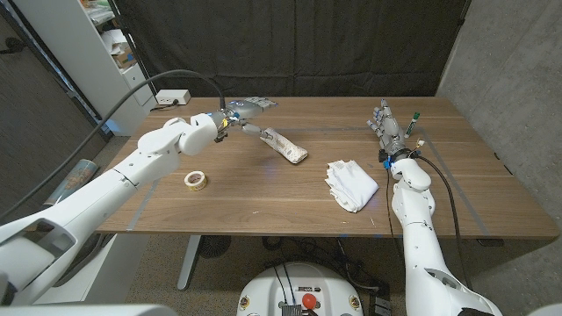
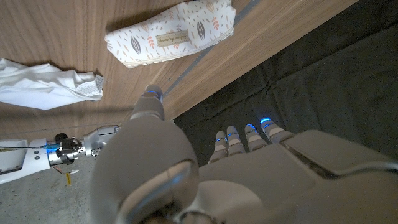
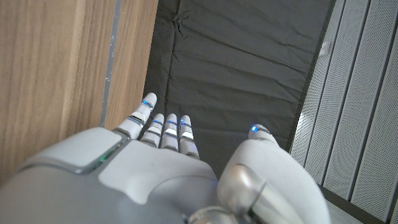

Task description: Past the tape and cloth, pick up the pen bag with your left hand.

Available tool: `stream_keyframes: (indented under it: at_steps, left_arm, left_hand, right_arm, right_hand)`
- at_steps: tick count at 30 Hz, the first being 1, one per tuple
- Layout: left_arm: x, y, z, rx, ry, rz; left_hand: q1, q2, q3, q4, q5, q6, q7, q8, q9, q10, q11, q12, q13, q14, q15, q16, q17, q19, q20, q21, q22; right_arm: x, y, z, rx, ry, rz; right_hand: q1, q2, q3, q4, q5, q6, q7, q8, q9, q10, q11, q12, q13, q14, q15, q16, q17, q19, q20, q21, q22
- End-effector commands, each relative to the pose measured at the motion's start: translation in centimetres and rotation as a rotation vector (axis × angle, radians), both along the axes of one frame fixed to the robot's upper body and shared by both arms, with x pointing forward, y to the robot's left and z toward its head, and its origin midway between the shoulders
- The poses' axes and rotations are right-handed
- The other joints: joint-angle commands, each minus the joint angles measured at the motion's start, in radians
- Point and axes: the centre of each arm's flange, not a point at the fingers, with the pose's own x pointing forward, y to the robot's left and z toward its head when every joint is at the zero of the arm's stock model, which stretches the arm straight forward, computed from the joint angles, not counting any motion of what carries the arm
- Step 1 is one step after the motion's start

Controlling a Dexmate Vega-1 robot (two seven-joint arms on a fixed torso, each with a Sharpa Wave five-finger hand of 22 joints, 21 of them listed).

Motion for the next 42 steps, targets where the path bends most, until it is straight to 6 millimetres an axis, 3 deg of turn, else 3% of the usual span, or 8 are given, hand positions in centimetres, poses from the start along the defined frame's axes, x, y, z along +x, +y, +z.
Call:
stream_keyframes:
  at_steps: [1,24,42]
  left_arm:
    - [0.3,-1.0,0.0,0.079,-0.029,0.024]
    - [1.0,-1.8,-0.8,0.177,-0.067,0.051]
    - [3.0,-3.1,-1.1,0.202,0.014,0.028]
  left_hand:
    - [0.013,0.001,-0.002,-0.003,0.007,-0.004,-0.001,-0.002,0.005,-0.001,-0.007,0.004,0.006,0.005,0.001,0.003,0.003,0.0,0.003,0.0,0.003]
    - [0.025,-0.002,-0.01,0.001,0.012,-0.005,-0.003,-0.007,0.006,-0.005,-0.012,0.0,0.006,0.004,0.0,0.0,0.003,0.001,0.004,-0.002,0.003]
    - [0.031,-0.006,-0.021,0.007,0.016,-0.001,-0.008,-0.01,0.006,0.0,-0.02,0.0,0.007,0.015,-0.01,0.001,0.003,0.002,-0.003,-0.004,0.003]
  right_arm:
    - [0.1,-0.1,0.1,0.011,-0.003,-0.007]
    - [0.7,0.6,0.4,0.015,-0.006,0.005]
    - [1.2,0.6,0.1,0.026,-0.003,0.006]
  right_hand:
    - [0.002,0.01,-0.007,0.001,0.007,0.005,0.001,0.002,0.0,0.005,0.002,0.0,-0.001,0.006,0.003,0.007,0.002,0.011,0.0,-0.008,0.002]
    - [0.001,0.011,-0.01,0.0,0.008,0.005,0.0,0.002,0.0,0.007,0.001,0.001,0.0,0.007,0.004,0.007,0.001,0.015,0.0,-0.017,0.003]
    - [0.001,0.013,-0.012,-0.001,0.01,0.006,0.0,0.002,0.0,0.008,-0.001,0.0,0.0,0.02,0.002,0.011,0.0,0.036,-0.002,-0.021,0.003]
